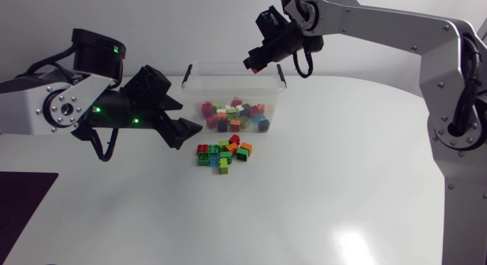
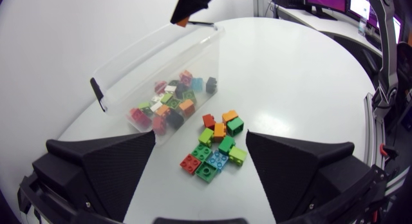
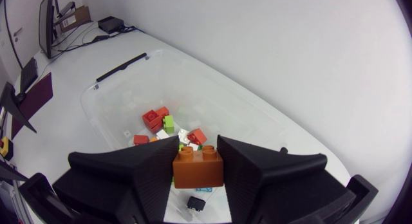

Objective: Place the duplo bricks in the container

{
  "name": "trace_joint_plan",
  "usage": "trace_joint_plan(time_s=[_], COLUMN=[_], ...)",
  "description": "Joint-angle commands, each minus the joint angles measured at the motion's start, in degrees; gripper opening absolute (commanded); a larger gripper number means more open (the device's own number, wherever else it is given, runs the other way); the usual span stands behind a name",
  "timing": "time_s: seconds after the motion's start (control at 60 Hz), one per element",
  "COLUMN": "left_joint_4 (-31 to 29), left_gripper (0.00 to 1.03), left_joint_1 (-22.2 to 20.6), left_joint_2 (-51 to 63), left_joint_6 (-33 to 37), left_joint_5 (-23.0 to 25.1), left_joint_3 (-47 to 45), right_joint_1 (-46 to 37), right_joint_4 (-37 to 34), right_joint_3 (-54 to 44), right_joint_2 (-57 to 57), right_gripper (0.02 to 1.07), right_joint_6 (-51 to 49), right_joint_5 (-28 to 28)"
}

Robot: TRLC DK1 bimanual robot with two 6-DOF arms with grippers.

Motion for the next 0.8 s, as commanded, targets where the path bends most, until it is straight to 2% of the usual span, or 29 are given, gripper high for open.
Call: trace_joint_plan(time_s=[0.0, 0.083, 0.15, 0.333, 0.467, 0.583, 0.783], left_joint_4=[-0.3, -0.3, -0.3, 0.1, -0.3, -0.9, -1.5], left_gripper=[0.98, 0.98, 0.98, 0.98, 0.97, 0.97, 0.97], left_joint_1=[-0.6, -0.6, -0.6, 0.0, 1.5, 2.4, 4.9], left_joint_2=[0.0, 2.5, 4.7, 8.9, 13.1, 17.0, 22.4], left_joint_6=[3.7, 5.7, 6.9, 12.9, 19.1, 23.5, 28.7], left_joint_5=[1.1, 1.3, 1.3, 1.5, 3.9, 4.1, 5.8], left_joint_3=[-2.5, -3.0, -3.0, -2.9, -2.9, -2.2, 0.7], right_joint_1=[0.4, 0.7, 0.8, 1.0, 1.6, 1.9, 2.2], right_joint_4=[0.5, 0.3, 0.1, 2.1, 4.6, 6.5, 9.4], right_joint_3=[1.8, 1.9, 1.3, -6.8, -16.7, -25.0, -37.5], right_joint_2=[2.5, 2.5, 1.6, -5.7, -13.3, -19.4, -27.6], right_gripper=[0.75, 0.91, 0.95, 0.95, 0.95, 0.95, 0.95], right_joint_6=[1.3, 1.3, 1.4, 0.7, -0.2, -1.0, -2.1], right_joint_5=[-0.3, -0.1, -0.1, -0.4, -0.6, -1.2, -2.2])
